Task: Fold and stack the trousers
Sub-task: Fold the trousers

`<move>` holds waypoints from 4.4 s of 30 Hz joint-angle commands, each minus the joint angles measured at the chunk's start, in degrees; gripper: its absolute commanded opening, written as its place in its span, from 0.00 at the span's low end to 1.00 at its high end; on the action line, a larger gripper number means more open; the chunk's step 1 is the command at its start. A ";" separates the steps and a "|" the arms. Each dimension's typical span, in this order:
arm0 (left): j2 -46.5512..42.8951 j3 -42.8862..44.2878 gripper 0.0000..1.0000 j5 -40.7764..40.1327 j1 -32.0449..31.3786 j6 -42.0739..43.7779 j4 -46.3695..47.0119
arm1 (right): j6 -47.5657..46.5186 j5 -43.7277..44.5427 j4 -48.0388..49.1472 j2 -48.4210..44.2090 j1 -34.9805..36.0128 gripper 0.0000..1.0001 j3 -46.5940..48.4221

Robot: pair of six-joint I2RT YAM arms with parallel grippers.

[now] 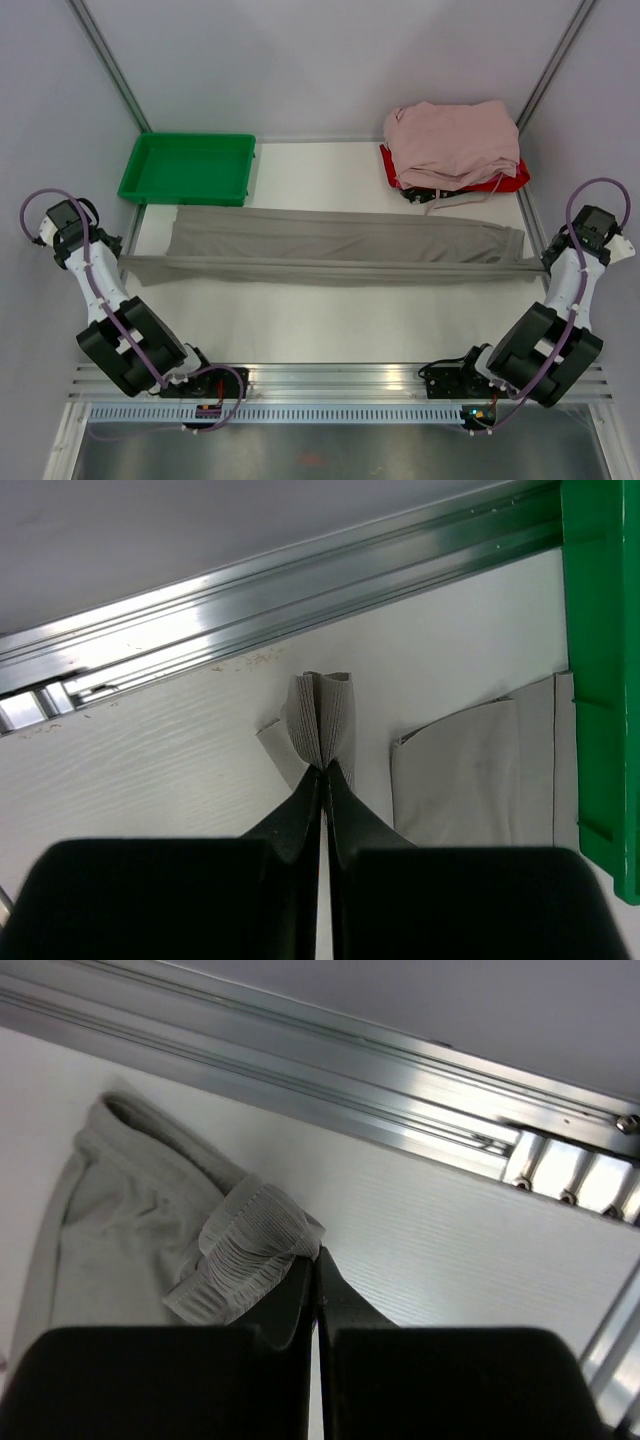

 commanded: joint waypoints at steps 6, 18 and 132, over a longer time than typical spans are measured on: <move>8.17 7.42 0.02 -3.39 -4.38 1.80 6.70 | -4.99 -5.20 14.50 6.71 -0.28 0.00 7.17; 17.32 15.60 0.02 -7.35 -11.07 -1.01 7.04 | -8.15 -9.25 21.36 18.23 1.30 0.00 13.23; 31.56 21.40 0.03 -14.73 -28.74 -26.67 6.61 | -17.56 -19.53 11.70 27.90 13.96 0.98 20.97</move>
